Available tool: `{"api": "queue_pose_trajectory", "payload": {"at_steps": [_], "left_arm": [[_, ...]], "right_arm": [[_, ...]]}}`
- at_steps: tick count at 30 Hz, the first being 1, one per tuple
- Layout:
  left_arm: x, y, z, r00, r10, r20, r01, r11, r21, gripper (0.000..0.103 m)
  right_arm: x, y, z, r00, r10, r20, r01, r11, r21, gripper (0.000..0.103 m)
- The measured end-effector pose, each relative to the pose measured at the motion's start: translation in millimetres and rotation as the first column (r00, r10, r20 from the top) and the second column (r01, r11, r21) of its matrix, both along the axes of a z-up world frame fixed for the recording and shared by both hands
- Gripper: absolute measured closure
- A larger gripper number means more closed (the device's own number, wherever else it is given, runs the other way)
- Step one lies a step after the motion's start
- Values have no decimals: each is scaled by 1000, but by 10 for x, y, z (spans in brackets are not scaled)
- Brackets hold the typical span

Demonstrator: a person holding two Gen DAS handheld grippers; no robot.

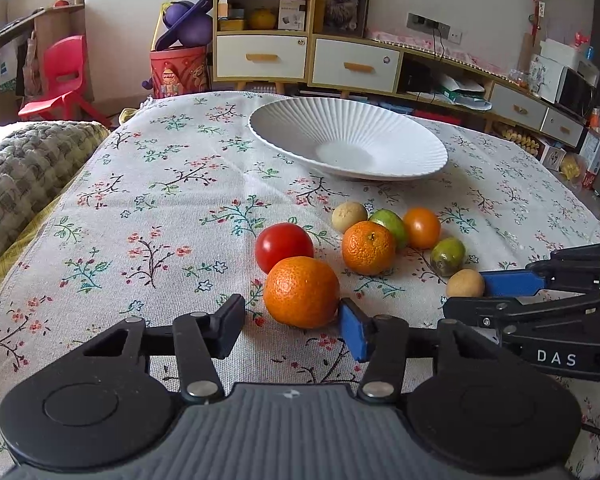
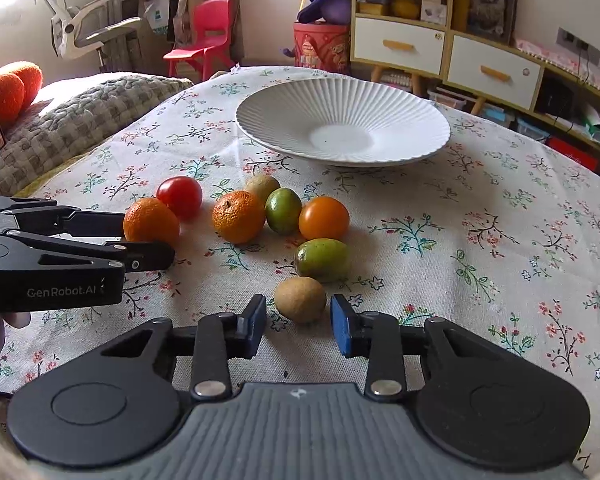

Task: Organize fruits
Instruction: 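Grasp the large orange with the left gripper while the right gripper grasps a brown kiwi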

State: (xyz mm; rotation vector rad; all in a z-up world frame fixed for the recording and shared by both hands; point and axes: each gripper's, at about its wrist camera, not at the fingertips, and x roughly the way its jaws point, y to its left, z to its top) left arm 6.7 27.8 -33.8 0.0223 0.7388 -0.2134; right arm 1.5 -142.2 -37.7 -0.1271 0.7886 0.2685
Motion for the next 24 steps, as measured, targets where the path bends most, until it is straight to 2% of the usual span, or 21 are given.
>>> {"api": "queue_pose_trajectory", "payload": {"at_steps": [4,17,24], "left_arm": [[-8,-10,22,1000,-8,13,8,1000,-2,76],[22,-24,108,999,-14,-29,13,999,-30,78],[98,14,258,999,12,-48,-16,997,-77,78]], "right_arm": [[-2,9,0,1000,-1,3,1,1000,-1,78],[48,-48,133,1000,-28,12,28,998,49,78],[186,-134,257,998,-50,29,48,995,85,78]]}}
